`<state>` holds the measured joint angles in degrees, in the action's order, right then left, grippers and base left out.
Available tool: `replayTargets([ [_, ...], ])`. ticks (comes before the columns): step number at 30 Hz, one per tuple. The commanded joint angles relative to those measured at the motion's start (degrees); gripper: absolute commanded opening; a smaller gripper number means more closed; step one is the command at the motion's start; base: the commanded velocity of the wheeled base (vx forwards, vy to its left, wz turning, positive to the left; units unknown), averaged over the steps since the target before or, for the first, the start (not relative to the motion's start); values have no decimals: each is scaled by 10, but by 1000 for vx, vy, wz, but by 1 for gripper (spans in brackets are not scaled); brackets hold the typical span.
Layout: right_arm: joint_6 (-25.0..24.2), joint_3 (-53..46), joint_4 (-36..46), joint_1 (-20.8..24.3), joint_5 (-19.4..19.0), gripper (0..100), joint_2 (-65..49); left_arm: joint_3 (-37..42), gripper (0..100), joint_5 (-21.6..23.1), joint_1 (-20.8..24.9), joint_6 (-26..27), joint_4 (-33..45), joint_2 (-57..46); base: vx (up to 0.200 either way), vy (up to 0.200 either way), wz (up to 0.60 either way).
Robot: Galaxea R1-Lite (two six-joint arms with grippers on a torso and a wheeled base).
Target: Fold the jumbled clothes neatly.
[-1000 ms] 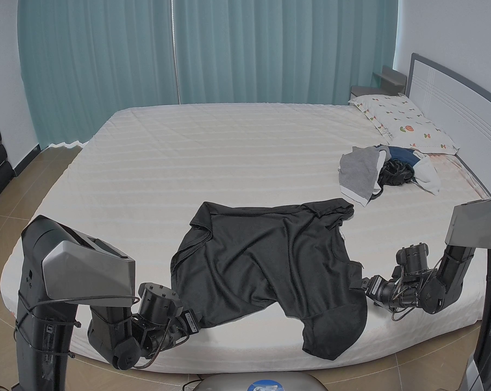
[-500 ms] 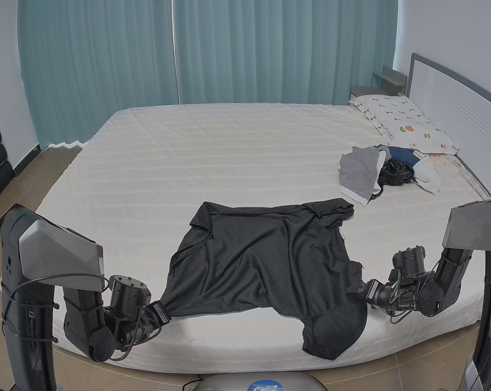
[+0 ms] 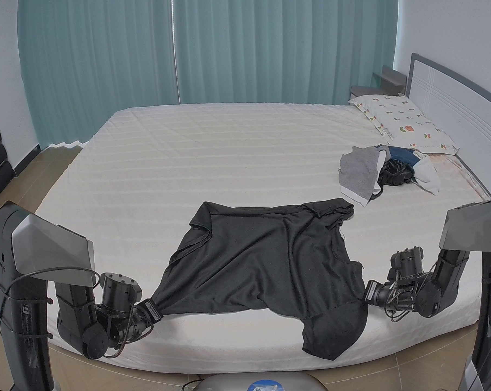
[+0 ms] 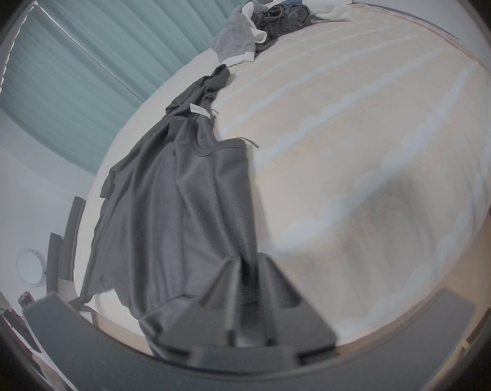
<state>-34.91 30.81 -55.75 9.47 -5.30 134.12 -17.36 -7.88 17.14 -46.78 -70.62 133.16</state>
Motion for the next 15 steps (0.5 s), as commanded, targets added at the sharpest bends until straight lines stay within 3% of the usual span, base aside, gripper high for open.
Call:
replayTargets([
  [1, 28, -2, 18, -46, -1, 0, -4, 0, 0, 1, -1, 0, 3, 1, 0, 0, 0],
  [8, 92, -23, 42, -101, -41, 0, -37, 23, 0, 11, -2, 21, 4, -8, 0, 0, 0],
  [15, 176, -44, 91, -138, -44, 0, -86, 56, 0, 19, 4, 64, 8, -10, 0, 0, 0],
])
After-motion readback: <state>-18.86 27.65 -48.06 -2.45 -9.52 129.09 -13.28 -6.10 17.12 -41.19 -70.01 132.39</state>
